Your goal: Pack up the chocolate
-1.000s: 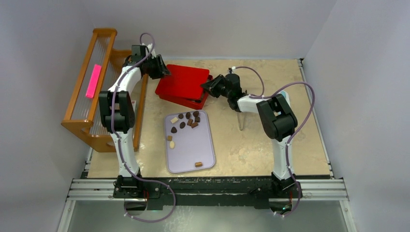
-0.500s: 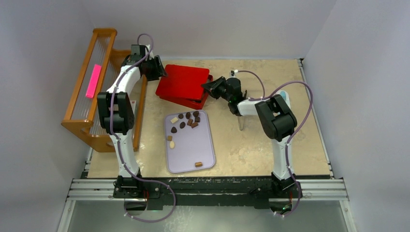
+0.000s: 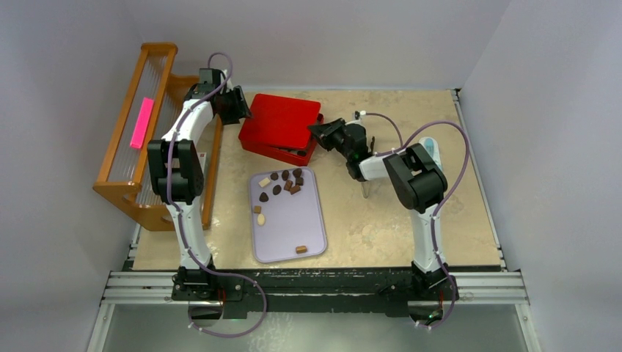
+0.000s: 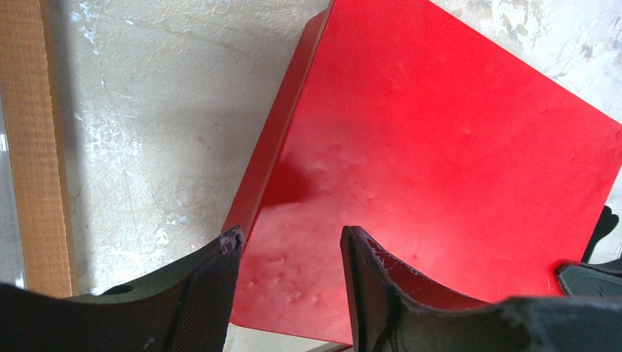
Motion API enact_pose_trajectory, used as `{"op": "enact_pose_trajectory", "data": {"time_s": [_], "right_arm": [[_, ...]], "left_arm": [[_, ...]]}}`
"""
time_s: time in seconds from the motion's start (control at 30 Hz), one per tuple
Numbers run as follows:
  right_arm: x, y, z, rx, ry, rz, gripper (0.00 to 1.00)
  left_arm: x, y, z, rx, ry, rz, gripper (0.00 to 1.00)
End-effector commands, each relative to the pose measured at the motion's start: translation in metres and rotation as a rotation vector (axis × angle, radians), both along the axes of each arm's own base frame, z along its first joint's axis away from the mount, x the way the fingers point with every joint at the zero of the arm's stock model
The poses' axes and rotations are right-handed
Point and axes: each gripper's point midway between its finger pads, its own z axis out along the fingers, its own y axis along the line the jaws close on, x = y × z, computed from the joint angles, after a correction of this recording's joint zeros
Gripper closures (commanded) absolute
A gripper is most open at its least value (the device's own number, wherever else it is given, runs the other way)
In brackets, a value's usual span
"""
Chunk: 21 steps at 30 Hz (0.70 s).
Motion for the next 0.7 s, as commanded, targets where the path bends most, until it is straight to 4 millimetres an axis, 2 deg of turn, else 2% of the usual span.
{"op": "enact_pose_trajectory", "data": {"time_s": [0.0,0.17,0.53,0.67], "right_arm": [[0.009,-0.008,0.029,0.063,-0.102,-0.065,1.0],[0.007,-0.014,0.026,0.073,-0.099,-0.09,1.0],[0.009,-0.013,0.015,0.131,-0.07,-0.1,1.0],[0.008,-0.019,0.01,0.138,-0.052,-0.125,1.0]], "left_arm": [[0.007,0.002,0.024,-0.01,-0.056,-0.001,0.49],[0.006,0.001,0.022,-0.011,-0.053,-0.011,0.49],[0.006,-0.006,0.014,-0.037,-0.04,-0.041,0.47],[0.009,-0.012,0.004,-0.058,-0.04,-0.078,0.51]]}}
